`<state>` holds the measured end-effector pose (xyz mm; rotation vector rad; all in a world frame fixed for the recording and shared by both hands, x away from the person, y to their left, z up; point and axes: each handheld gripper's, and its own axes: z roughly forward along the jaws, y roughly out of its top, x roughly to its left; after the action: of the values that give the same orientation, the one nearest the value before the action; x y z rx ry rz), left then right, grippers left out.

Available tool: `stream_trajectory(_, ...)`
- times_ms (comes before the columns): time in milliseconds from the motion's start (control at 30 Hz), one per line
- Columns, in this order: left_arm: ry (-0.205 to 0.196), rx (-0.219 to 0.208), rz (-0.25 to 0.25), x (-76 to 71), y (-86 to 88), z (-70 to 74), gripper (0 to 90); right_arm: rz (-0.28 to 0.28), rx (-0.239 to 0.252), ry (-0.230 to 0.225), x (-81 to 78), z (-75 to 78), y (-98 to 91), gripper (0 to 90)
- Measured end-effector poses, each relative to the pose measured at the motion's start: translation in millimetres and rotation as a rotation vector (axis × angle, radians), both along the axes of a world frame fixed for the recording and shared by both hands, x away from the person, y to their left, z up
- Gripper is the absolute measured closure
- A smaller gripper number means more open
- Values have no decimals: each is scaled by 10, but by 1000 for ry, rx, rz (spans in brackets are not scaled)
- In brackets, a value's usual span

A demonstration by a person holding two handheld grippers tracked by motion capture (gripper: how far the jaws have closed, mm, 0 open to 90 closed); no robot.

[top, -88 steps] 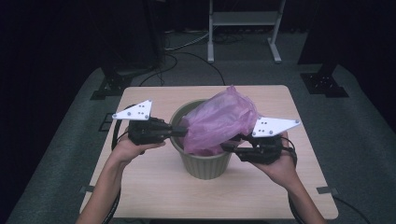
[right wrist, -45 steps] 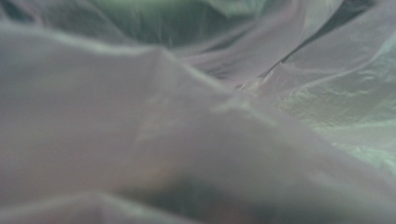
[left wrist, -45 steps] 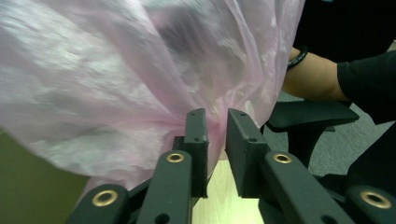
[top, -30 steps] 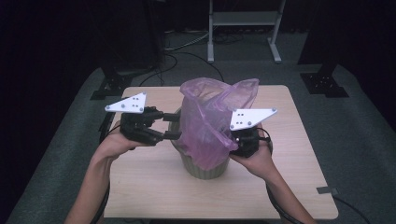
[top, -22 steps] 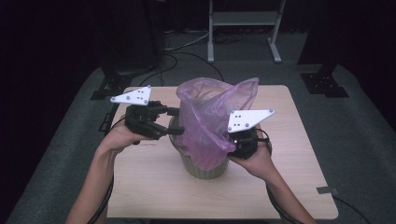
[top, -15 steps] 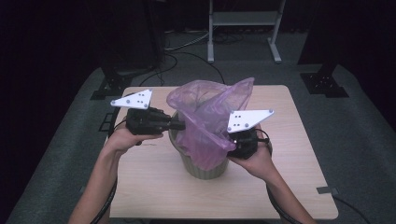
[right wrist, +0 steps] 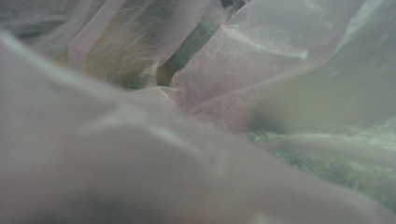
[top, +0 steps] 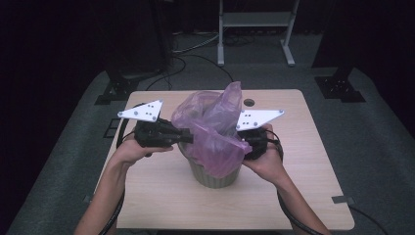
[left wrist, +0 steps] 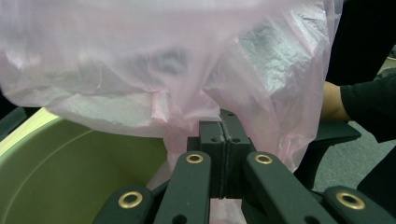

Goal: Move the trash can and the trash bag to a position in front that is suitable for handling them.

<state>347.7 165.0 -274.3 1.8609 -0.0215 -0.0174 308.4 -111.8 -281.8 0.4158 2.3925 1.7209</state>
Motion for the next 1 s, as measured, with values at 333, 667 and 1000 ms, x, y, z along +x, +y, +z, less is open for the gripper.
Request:
stream_trajectory(333, 0, 12, 15, 19, -17, -11, 899, 0, -49, -26, -40, 29, 27, 900)
stream_trajectory(667, -5, 8, 83, 32, 171, -10, 900, -42, -77, -32, -29, 94, -189, 900)
stream_trajectory(1000, -6, 6, 135, 46, 320, -22, 900, -101, -81, -30, -4, 135, -429, 900)
